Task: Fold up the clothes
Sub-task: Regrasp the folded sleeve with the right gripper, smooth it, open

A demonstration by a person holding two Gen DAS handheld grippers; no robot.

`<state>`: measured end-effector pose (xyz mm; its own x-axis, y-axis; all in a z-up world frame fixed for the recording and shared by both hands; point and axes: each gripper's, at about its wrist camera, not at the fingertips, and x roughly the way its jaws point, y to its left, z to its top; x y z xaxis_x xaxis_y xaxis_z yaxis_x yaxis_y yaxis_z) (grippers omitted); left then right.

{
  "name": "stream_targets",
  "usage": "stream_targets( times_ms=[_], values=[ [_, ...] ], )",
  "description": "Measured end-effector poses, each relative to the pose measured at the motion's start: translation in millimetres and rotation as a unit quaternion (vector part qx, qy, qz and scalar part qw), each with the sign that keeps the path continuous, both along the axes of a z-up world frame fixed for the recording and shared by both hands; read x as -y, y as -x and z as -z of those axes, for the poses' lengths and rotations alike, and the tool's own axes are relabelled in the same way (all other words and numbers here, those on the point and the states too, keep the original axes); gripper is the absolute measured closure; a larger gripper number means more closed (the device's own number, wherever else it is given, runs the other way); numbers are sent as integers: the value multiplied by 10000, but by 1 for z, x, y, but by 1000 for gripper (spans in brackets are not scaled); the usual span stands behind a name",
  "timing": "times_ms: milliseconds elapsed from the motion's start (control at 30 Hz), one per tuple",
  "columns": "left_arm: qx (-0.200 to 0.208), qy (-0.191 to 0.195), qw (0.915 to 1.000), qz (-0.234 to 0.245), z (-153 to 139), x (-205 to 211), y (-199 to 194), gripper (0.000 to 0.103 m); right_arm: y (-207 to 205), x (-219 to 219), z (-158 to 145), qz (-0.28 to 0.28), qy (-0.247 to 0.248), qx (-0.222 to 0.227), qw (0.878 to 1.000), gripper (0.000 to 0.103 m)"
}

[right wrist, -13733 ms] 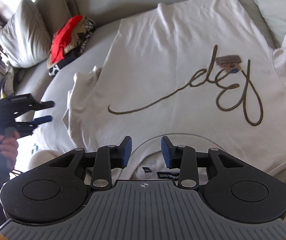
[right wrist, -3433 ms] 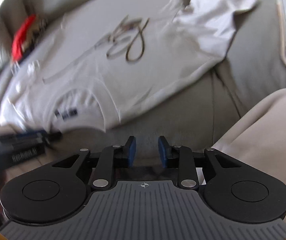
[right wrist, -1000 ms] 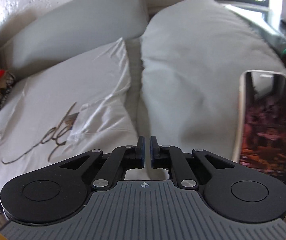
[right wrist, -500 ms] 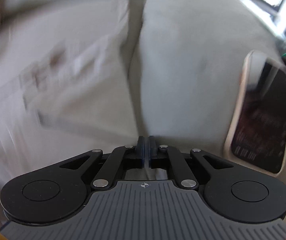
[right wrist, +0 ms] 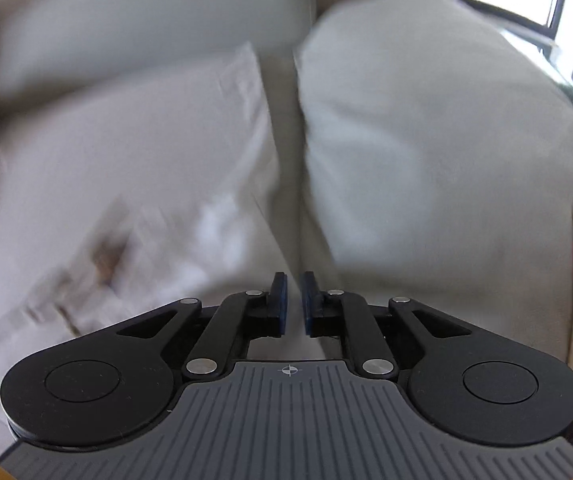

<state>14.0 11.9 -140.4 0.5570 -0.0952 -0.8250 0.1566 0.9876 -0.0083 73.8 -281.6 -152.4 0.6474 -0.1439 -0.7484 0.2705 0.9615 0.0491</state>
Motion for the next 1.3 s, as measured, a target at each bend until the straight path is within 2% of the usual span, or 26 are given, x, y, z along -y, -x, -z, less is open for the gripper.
stream_targets(
  times_ms=[33, 100, 133, 200, 300, 333, 400, 500, 600, 633, 700, 733, 800, 867, 900, 967, 1033, 1100, 1167, 1300],
  values=[
    [-16, 9, 10000, -3, 1, 0, -1, 50, 2, -1, -5, -58, -48, 179, 9998, 89],
    [-46, 16, 10000, 5, 2, 1, -4, 50, -11, -5, 0, -179, -292, 79, 9994, 89],
    [-45, 1, 10000, 20, 2, 2, -4, 50, -20, -8, 8, -178, -438, -120, 9988, 89],
    [-39, -10, 10000, 38, 2, 2, -4, 50, -24, -13, 10, 33, -474, -118, 9988, 88],
    [-39, -4, 10000, 18, 2, 0, -5, 50, -25, -37, 5, -615, -838, 33, 9946, 89],
    [-48, 5, 10000, 5, 2, -1, -5, 49, -26, -43, 3, -659, -724, 30, 9952, 89],
    [-68, 34, 10000, -26, 1, -2, -7, 49, -28, -39, -2, -559, -853, 248, 9945, 89],
    [-24, 13, 10000, -46, -1, -3, -7, 49, -33, -21, 2, 130, -1135, 319, 9929, 89],
    [-5, -2, 10000, -63, -3, -3, -6, 49, -46, -19, 14, 130, -1203, -88, 9926, 88],
    [1, -6, 10000, -69, -4, -4, -5, 49, -43, -23, 9, -89, -1089, -39, 9940, 87],
    [14, -16, 10000, -81, -5, -4, -4, 49, -36, -32, -1, -546, -1072, 21, 9927, 87],
    [20, -20, 10000, -87, -6, -4, -4, 49, -28, -34, -7, -668, -1214, 63, 9903, 87],
    [33, -30, 9999, -99, -7, -5, -3, 49, -8, -41, -20, -706, -1129, 115, 9910, 86],
    [50, -55, 9999, -123, -9, -6, -2, 47, 16, -44, -29, -572, -812, -50, 9950, 81],
    [62, -85, 9998, -149, -10, -7, -1, 47, 25, -41, -30, -467, -814, -122, 9955, 80],
    [60, -93, 9998, -175, -10, -9, 1, 46, 39, -27, -21, -336, -1075, -381, 9929, 80],
    [50, -87, 9998, -195, -11, -11, 4, 46, 54, -31, -10, -527, -1255, -753, 9878, 80],
    [-9, -113, 9998, -157, -10, -10, 7, 45, 73, -46, -17, -865, -959, -869, 9878, 80],
    [-33, -139, 9999, -70, -11, -8, 12, 45, 89, -60, -22, -1168, -958, -1157, 9817, 79],
    [-7, -106, 9999, -18, -12, -7, 19, 42, 95, -74, -40, -1137, -542, -1060, 9864, 79]
  ],
)
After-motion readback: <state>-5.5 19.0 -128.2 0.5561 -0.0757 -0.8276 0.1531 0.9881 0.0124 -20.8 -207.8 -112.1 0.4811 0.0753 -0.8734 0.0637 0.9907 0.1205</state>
